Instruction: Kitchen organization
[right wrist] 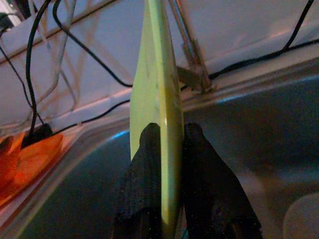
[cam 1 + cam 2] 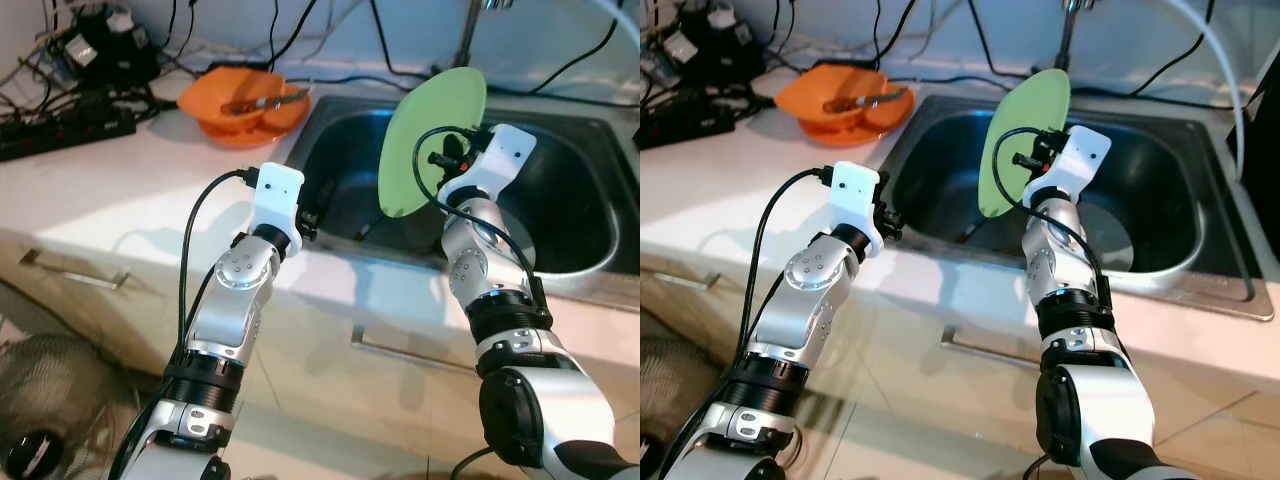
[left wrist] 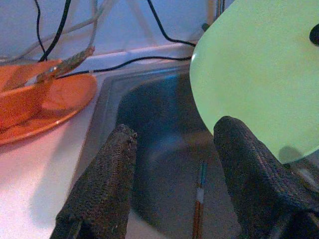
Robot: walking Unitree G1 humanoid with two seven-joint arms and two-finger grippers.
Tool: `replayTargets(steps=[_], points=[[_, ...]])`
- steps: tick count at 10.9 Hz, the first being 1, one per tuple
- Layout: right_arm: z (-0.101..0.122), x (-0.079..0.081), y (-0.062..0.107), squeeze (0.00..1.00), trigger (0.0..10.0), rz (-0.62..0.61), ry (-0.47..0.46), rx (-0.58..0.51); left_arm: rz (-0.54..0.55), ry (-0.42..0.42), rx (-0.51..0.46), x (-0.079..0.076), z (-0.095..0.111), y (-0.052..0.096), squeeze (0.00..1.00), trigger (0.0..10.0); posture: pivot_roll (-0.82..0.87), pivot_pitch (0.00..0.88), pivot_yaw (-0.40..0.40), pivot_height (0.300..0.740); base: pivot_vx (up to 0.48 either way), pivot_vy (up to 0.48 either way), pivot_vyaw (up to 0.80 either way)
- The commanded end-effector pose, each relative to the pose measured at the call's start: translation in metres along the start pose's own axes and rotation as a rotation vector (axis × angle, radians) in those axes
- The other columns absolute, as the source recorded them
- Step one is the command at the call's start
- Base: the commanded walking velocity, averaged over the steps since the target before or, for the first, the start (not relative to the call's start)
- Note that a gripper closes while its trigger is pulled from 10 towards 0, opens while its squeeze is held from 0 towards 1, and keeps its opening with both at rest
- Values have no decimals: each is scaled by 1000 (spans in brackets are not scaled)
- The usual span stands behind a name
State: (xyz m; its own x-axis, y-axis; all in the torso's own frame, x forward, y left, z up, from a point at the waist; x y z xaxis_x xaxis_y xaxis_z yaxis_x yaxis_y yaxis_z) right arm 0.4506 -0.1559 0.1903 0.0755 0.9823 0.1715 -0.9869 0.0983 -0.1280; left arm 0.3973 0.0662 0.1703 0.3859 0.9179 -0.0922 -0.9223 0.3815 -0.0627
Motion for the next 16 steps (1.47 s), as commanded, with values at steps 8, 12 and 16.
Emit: replayTargets(steps=[8, 12, 16], points=[[6, 7, 2, 0, 10000, 26, -18, -38, -28, 4, -29, -5, 6, 0, 0, 10000, 34, 22, 49, 740, 300, 0, 0], [0, 6, 4, 0, 10000, 24, -10, -19, -32, 10, -23, -5, 4, 2, 0, 10000, 30, 20, 49, 740, 0, 0, 0], [1, 4, -4, 0, 10000, 27, 42, 11, -31, 5, -14, -6, 2, 1, 0, 10000, 34, 24, 43, 740, 0, 0, 0]])
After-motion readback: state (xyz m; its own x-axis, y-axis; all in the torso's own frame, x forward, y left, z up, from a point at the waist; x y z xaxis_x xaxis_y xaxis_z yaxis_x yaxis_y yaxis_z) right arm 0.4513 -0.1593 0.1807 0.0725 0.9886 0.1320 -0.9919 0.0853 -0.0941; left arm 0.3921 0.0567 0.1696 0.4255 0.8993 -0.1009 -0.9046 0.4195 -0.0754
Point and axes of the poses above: a point about 5 cm out from each wrist's last joint towards the gripper, its own y axis pointing back from the gripper into the wrist, its own z axis along the axis of the wrist's last joint, x = y × z, the point moved 6 cm from there along -y, pointing out of the wrist towards the gripper, and after that the axes turned 10 degrees about y, right-handed, at the moved point
